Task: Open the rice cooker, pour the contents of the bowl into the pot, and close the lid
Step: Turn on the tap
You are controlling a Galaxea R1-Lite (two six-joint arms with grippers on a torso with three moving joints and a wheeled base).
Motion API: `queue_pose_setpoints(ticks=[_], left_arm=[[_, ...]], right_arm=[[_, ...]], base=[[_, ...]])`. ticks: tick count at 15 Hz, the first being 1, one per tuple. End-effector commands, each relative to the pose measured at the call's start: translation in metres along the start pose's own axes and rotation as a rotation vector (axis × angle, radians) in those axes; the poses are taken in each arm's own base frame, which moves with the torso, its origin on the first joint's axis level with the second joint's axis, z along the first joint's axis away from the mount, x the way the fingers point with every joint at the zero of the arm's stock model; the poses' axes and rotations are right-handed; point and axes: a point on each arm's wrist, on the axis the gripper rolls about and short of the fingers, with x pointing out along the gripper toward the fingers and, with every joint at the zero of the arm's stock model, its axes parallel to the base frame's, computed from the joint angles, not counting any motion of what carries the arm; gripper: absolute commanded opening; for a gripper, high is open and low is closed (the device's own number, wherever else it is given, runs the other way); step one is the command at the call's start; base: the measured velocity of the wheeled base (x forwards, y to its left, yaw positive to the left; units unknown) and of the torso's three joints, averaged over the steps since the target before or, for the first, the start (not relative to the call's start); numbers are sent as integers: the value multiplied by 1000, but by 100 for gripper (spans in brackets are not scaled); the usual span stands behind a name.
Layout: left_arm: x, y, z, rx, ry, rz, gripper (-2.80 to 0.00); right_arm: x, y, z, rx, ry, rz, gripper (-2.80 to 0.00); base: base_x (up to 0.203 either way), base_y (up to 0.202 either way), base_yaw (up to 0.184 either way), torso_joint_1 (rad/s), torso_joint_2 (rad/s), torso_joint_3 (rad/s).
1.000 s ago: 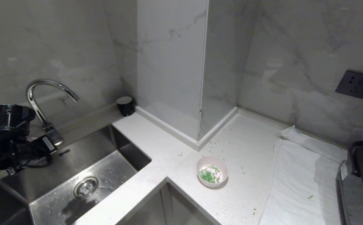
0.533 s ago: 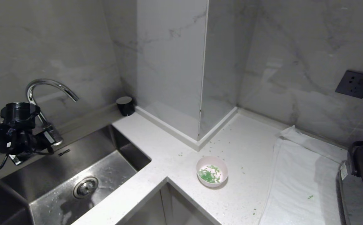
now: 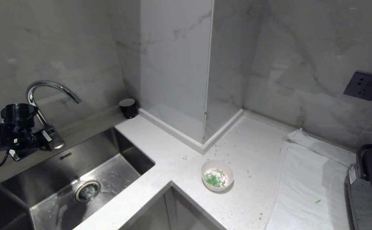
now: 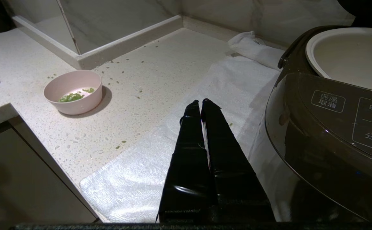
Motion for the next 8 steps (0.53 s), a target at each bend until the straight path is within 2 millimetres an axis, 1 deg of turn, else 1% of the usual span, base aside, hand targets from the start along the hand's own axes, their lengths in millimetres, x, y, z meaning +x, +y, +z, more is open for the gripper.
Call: queue_pose_setpoints(ticks=[1, 2, 5, 8], left_arm=[[23, -6, 2, -12, -11, 5, 0], [29, -9, 3, -21, -26, -1, 0], [43, -18, 17, -45, -100, -32, 0], [59, -18, 16, -33, -103, -20, 0]], right_arm=[[0, 0, 0, 0, 0, 0, -280], [0, 0, 0, 0, 0, 0, -280], [0, 0, 0, -2, 0, 0, -280], [0, 0, 0, -1, 0, 0, -280]], base=[[0, 0, 0, 0, 0, 0], [0, 0, 0, 0, 0, 0], [0, 0, 0, 0, 0, 0], [0, 0, 0, 0, 0, 0]])
